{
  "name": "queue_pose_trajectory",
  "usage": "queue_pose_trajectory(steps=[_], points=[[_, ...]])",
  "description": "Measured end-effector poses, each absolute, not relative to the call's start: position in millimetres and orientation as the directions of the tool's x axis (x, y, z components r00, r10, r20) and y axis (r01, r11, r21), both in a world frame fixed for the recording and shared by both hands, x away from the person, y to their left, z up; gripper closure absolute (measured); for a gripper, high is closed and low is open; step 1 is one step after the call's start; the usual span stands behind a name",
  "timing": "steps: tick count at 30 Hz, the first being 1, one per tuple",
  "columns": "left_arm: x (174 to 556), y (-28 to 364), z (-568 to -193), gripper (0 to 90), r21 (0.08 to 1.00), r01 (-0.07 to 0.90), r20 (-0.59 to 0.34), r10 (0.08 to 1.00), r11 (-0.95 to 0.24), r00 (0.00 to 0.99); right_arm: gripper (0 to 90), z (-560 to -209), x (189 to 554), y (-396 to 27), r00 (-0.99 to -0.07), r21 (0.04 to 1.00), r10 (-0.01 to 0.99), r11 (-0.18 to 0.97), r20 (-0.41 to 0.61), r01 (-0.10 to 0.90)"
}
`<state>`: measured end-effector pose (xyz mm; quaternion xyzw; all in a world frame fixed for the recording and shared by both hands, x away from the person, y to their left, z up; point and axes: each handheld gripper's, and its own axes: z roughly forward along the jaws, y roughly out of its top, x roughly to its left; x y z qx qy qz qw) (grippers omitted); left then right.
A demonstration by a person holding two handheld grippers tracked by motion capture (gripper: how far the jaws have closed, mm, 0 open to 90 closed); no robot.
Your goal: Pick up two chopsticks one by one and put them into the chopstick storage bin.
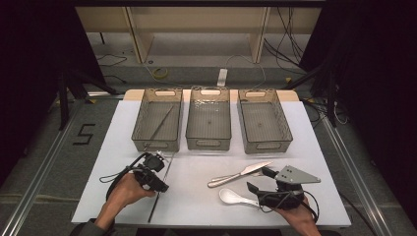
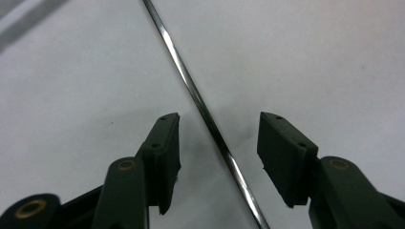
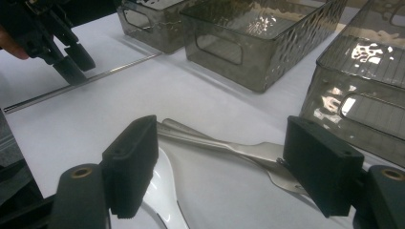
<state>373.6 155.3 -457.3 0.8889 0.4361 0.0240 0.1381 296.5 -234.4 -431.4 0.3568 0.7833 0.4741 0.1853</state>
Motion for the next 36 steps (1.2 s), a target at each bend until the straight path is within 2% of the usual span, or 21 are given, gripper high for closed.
queue_pose_trajectory(steps=[23,36], points=[[371.2,152.9,-463.0,62.2,0.247,0.739,-0.015,0.760,-0.627,0.650,28.7,-432.3,297.1,-233.7,-0.678,0.871,0.734,0.304,0.044,0.385],[371.5,151.5,-462.5,75.5,0.243,0.725,-0.025,0.743,-0.644,0.669,28.7,-432.3,297.4,-233.3,-0.678,0.871,0.734,0.307,0.040,0.384]])
